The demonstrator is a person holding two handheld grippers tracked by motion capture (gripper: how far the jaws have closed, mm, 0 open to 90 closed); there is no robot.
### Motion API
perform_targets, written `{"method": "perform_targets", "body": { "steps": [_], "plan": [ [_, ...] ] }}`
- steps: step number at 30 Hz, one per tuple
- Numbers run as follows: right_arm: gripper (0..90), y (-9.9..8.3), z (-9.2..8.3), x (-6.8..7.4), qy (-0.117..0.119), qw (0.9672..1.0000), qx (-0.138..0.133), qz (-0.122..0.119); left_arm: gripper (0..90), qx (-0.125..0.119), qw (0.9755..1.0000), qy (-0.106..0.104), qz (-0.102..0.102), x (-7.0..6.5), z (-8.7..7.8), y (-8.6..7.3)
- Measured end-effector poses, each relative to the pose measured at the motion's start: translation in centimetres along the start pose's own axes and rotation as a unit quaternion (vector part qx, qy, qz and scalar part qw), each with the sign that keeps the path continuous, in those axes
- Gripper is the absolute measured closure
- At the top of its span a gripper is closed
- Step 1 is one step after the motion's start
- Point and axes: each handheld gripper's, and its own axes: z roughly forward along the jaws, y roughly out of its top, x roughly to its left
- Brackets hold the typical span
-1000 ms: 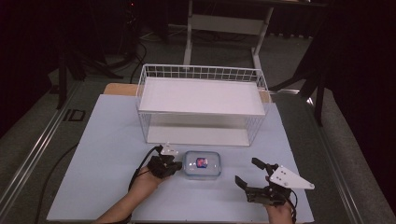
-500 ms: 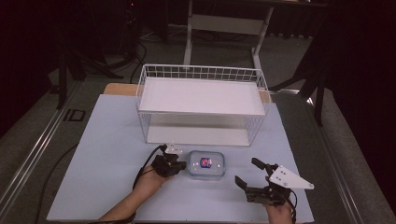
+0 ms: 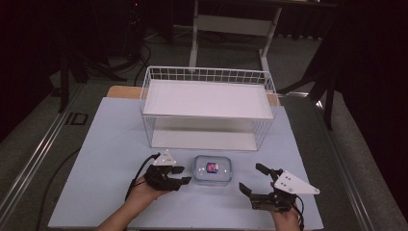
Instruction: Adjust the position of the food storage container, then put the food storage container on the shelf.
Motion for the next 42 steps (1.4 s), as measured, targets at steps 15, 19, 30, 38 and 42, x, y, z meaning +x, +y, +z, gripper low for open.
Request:
{"method": "perform_targets", "body": {
  "steps": [15,19,30,38,42],
  "plan": [
    [15.5,1.7,-0.1,0.0,0.003,0.9998,0.019,0.007,2.5,-0.052,0.9983,-0.022,-0.013,-0.3,-2.8,0.8],
    [15.8,2.2,0.4,-0.3,0.015,0.9994,0.025,0.019,2.7,-0.057,0.9979,-0.026,-0.013,-0.3,-3.2,2.5],
    [14.0,2.2,3.6,-1.9,0.031,0.9934,0.081,0.075,2.6,-0.033,0.9962,-0.050,-0.064,0.6,-0.8,4.3],
    [12.7,1.5,5.6,-2.7,0.029,0.9869,0.127,0.095,2.6,0.005,0.9946,-0.040,-0.096,1.0,2.3,4.9],
    [13.2,1.1,6.3,-3.2,0.012,0.9849,0.142,0.099,2.6,0.017,0.9931,-0.031,-0.112,1.1,3.5,5.0]
  ]
}}
